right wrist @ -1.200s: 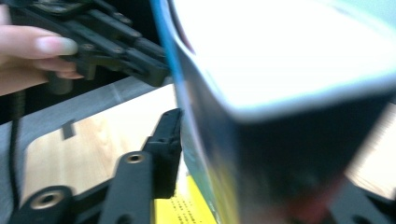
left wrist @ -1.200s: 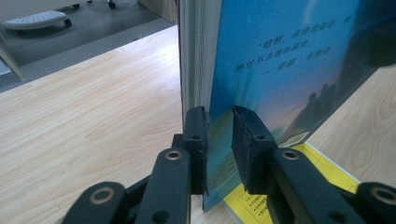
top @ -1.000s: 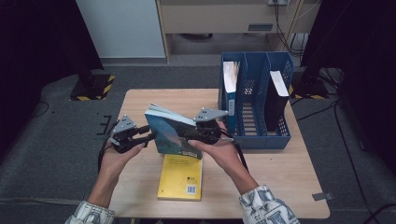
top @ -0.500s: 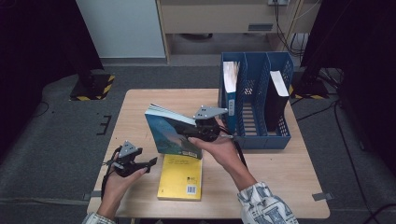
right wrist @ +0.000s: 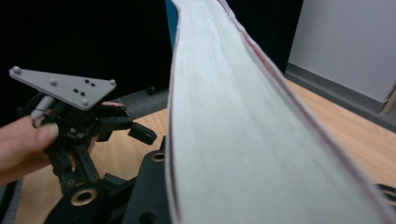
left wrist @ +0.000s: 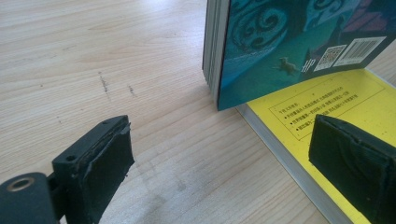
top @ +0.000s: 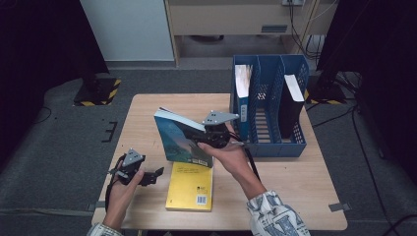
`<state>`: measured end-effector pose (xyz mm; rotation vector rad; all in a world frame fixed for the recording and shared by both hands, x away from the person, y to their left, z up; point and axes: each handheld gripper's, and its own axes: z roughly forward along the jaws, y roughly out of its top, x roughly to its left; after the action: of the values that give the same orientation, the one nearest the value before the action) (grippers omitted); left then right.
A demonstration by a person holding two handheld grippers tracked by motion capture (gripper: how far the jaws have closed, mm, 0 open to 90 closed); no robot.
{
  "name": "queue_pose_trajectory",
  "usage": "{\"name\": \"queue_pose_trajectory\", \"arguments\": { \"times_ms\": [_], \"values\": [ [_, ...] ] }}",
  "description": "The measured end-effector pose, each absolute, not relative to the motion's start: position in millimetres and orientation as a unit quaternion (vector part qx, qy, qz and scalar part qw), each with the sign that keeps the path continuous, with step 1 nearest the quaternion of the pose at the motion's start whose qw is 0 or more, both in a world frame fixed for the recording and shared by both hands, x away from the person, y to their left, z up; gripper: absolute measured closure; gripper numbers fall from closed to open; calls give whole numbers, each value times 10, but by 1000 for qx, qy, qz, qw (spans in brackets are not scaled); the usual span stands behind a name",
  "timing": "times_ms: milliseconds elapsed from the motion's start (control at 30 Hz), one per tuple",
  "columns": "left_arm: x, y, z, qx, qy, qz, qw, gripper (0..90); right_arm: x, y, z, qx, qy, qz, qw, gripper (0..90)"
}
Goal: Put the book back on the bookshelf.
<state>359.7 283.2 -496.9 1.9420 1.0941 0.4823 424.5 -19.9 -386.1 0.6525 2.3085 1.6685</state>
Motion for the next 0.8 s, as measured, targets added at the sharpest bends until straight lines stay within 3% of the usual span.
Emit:
{"name": "queue_pose_trajectory", "arguments": {
  "times_ms": [800],
  "values": [
    [3653,2929,-5077,779,456,184,390,58,4222,-299,-3719,276,775,555,126,740]
  ]
}}
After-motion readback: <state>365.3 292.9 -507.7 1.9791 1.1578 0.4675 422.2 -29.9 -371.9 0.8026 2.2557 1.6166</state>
